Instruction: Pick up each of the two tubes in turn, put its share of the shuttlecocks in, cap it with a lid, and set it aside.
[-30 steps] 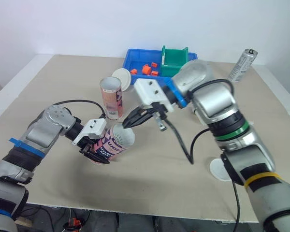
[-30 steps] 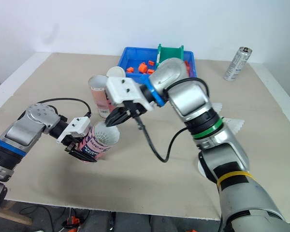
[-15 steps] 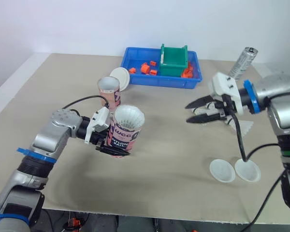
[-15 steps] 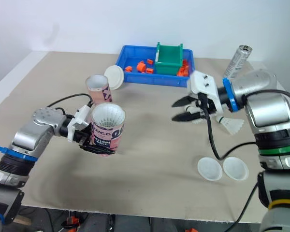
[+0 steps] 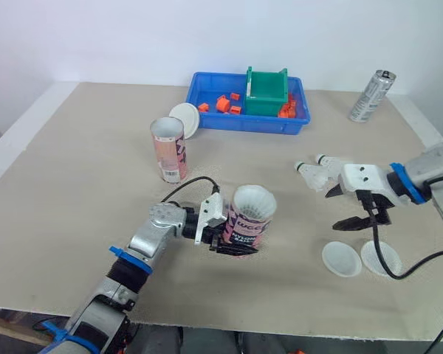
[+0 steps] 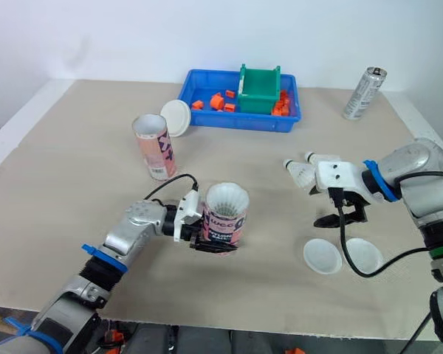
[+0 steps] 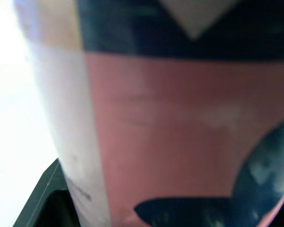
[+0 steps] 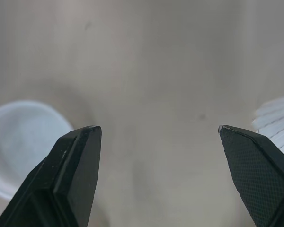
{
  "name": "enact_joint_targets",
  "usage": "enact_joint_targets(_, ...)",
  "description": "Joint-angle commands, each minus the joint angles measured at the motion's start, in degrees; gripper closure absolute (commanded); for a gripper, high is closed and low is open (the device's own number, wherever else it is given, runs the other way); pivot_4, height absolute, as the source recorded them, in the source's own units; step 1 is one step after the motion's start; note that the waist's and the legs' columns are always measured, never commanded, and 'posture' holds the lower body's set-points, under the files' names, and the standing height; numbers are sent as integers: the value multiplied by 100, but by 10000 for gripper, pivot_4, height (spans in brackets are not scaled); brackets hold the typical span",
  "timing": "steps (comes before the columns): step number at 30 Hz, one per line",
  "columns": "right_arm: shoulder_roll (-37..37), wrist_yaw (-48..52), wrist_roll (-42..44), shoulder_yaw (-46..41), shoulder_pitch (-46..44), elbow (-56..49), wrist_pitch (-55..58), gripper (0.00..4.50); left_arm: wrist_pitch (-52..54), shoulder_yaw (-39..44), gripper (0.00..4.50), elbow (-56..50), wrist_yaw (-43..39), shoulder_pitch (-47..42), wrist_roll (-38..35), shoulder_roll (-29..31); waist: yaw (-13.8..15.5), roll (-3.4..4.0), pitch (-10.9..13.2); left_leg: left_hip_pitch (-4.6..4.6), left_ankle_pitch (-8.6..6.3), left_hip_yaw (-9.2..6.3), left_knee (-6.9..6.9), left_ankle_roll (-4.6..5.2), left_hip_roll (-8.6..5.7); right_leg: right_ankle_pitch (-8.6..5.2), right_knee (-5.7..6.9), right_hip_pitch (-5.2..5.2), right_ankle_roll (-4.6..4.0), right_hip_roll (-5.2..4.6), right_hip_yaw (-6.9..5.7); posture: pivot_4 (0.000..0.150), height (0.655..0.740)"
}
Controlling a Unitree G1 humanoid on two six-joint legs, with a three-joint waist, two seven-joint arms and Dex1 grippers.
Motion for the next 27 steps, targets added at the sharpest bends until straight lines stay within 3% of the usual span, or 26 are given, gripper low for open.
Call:
enact_joint_targets(1,-409,266,319,-400,246,-467,71,2225,-215,-29,12884,249,108,-49,162,-126,2,1,-1,0,0,1,1,0,-1,0,0,1,0,-1,1,1500,7355)
enact_joint_targets(12,-382,-353,356,-619,1280,-1325,571,2225,-932,33,12884,783,139,2,324,-298,-1,2,-2,9,17,6,17,-27,-3,11,-1,9,-13,-5,6,1500,7355)
enact_joint_targets(27,-150,-327,-357,-161,1127,-678,-18,2225,-648,-46,12884,708,-104,-1,339,-133,-17,3,-3,11,20,11,12,-32,-2,12,-1,7,-13,-3,11,1500,7355)
